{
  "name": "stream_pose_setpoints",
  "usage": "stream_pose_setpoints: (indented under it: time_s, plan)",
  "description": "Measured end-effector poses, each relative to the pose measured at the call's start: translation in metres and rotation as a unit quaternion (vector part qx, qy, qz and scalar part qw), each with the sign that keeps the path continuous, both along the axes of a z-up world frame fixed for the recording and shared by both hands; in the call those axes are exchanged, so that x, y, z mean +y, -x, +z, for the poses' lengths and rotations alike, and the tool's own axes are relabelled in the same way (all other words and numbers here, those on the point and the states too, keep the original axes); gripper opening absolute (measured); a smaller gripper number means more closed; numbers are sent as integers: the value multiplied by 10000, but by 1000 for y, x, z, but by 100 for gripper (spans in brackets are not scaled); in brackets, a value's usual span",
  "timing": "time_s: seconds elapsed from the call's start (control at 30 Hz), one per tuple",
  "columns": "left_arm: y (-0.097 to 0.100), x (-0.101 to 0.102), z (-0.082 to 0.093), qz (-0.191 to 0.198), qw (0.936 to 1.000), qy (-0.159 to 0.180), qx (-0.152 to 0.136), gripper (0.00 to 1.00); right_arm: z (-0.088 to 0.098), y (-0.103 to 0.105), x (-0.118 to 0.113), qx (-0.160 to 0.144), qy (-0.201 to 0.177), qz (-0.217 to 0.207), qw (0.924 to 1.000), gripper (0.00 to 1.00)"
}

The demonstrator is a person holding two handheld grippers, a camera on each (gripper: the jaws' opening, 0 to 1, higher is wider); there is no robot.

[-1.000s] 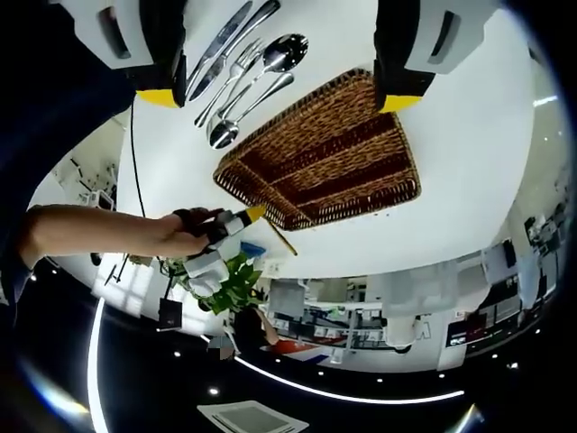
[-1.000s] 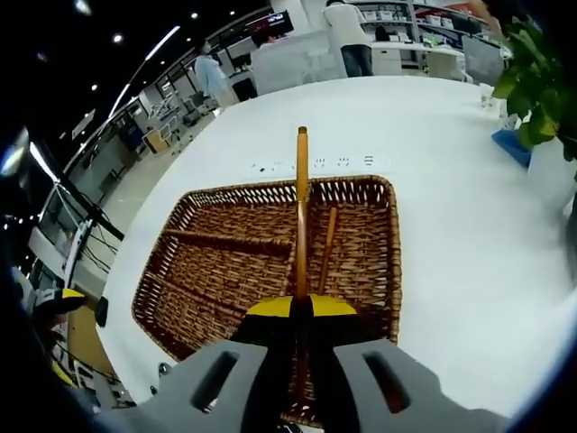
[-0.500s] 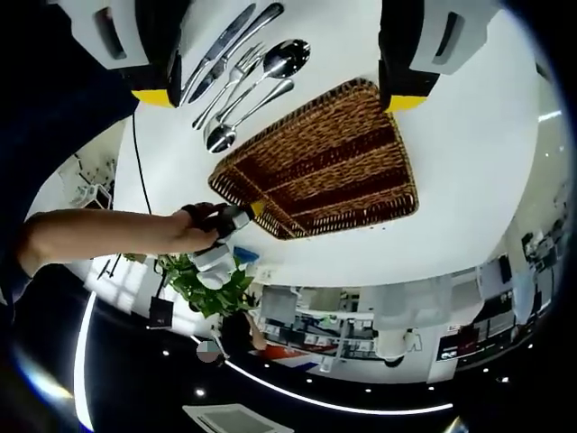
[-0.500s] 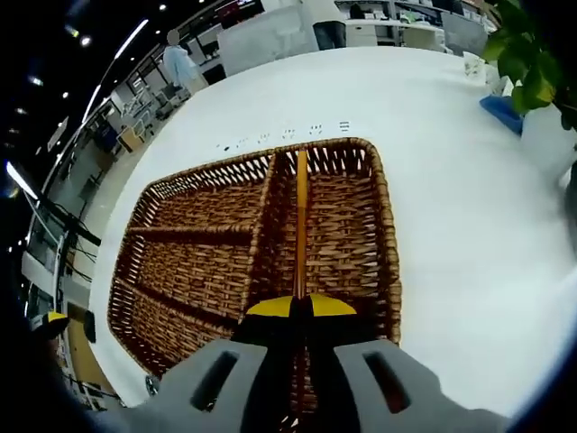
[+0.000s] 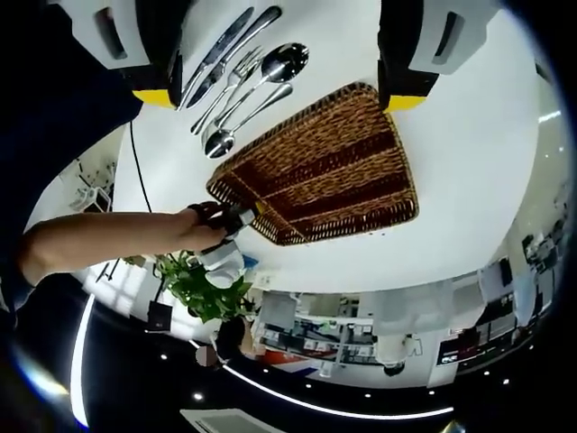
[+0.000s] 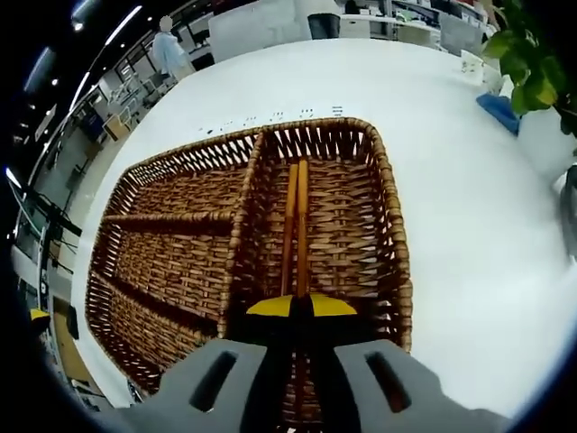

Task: Arrange the knives, forks, and spoons in their matching storage slots by inserting each utensil handle-first until every utensil is classified and aligned in the correct compartment

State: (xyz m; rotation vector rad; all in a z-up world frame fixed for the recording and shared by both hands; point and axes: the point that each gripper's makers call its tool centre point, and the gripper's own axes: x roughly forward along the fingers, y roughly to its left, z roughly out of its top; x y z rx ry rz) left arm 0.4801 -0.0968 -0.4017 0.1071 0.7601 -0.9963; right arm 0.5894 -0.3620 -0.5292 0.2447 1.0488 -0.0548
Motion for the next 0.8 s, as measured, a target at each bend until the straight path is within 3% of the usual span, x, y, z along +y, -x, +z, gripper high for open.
stream_pose_setpoints:
  time_s: [0.43, 0.8]
  plan:
    - [0, -8, 0, -106, 9999, -6, 11, 95, 17, 13, 2, -208, 187, 377, 9989, 19]
    - [3, -14, 5, -265, 9996, 23, 8, 95, 46, 33, 19, -703, -143, 638, 9954, 34]
